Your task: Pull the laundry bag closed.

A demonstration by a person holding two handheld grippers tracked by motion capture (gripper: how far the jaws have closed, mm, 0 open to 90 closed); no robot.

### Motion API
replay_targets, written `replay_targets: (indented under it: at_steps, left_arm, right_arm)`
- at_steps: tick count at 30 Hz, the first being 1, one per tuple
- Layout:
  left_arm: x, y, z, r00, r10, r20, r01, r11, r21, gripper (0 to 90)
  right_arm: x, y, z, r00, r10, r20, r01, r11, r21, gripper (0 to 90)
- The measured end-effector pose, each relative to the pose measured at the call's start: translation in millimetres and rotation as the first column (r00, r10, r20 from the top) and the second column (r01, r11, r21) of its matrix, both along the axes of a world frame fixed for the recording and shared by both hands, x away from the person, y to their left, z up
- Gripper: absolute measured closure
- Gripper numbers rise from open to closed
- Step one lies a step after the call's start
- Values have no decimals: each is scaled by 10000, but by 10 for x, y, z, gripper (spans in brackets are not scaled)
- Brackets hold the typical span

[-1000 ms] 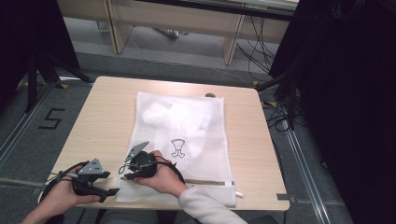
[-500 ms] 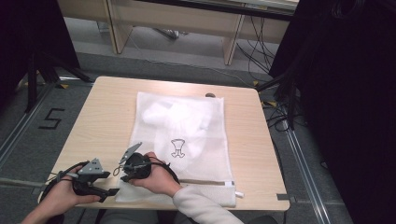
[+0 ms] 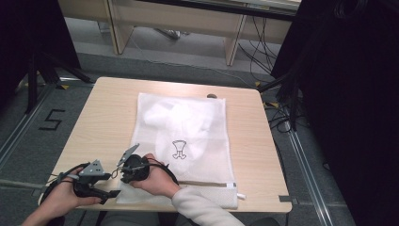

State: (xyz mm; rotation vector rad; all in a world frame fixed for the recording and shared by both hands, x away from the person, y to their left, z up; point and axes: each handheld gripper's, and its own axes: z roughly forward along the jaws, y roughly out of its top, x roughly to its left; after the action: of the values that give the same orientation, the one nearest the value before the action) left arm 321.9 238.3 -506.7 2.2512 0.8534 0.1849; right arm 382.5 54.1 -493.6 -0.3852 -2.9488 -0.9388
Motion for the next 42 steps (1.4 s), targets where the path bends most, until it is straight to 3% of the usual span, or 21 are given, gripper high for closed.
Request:
replay_targets:
  at_steps: [2, 7, 15, 19, 21, 23, 26, 28, 30, 32, 33, 37, 42]
  left_arm:
    - [5, 6, 2, 10000, 2, 36, -2, 9999, 111, 250]
    - [-6, -4, -2, 9999, 101, -106, -102, 9999, -31, 251]
    - [3, 2, 1, 10000, 39, -15, -39, 10000, 67, 253]
    - [16, 7, 12, 9999, 105, 5, -105, 9998, -177, 271]
    - [9, -21, 6, 9989, 424, -215, -438, 9967, -680, 288]
    - [23, -40, 5, 9986, 410, -345, -441, 9946, -944, 304]
    - [31, -59, 3, 9959, 592, -684, -666, 9915, -1115, 349]
    - [40, -99, 4, 9921, 708, -1032, -838, 9882, -1284, 373]
    - [45, -140, -13, 9872, 931, -1298, -1139, 9801, -1626, 397]
    - [71, -146, -22, 9852, 845, -1489, -1085, 9809, -1613, 429]
    - [82, -157, -28, 9838, 749, -1631, -1047, 9776, -1828, 455]
    - [100, -186, -31, 9792, 770, -1877, -1158, 9718, -2054, 588]
    - [107, -201, -21, 9784, 904, -1858, -1304, 9678, -2154, 756]
  right_arm:
    - [9, 6, 14, 9998, 165, 143, -165, 9999, 21, 816]
    - [6, 8, 19, 9999, 90, 77, -90, 10000, -1, 816]
    - [-2, 4, 44, 10000, 20, -14, -20, 10000, 12, 818]
    - [5, -6, 104, 10000, 27, 21, -27, 10000, 7, 819]
    - [6, -13, 145, 9999, 14, 99, -14, 10000, 25, 819]
    - [-1, -18, 195, 10000, -6, 26, 6, 10000, 94, 819]
    - [11, -33, 253, 9996, 111, 260, -114, 9999, 104, 819]
    - [-4, -38, 285, 10000, 10, 74, -11, 9999, 171, 819]
    - [1, -46, 316, 9997, 12, 235, -15, 9999, 111, 820]
    - [-5, -46, 338, 9998, 12, 185, -16, 9997, 229, 820]
    - [-8, -49, 353, 9998, 59, 214, -63, 9998, 196, 820]
    - [-6, -61, 383, 9995, 195, 262, -200, 9996, 187, 820]
    - [-19, -102, 385, 9997, 88, 210, -90, 9999, 96, 820]
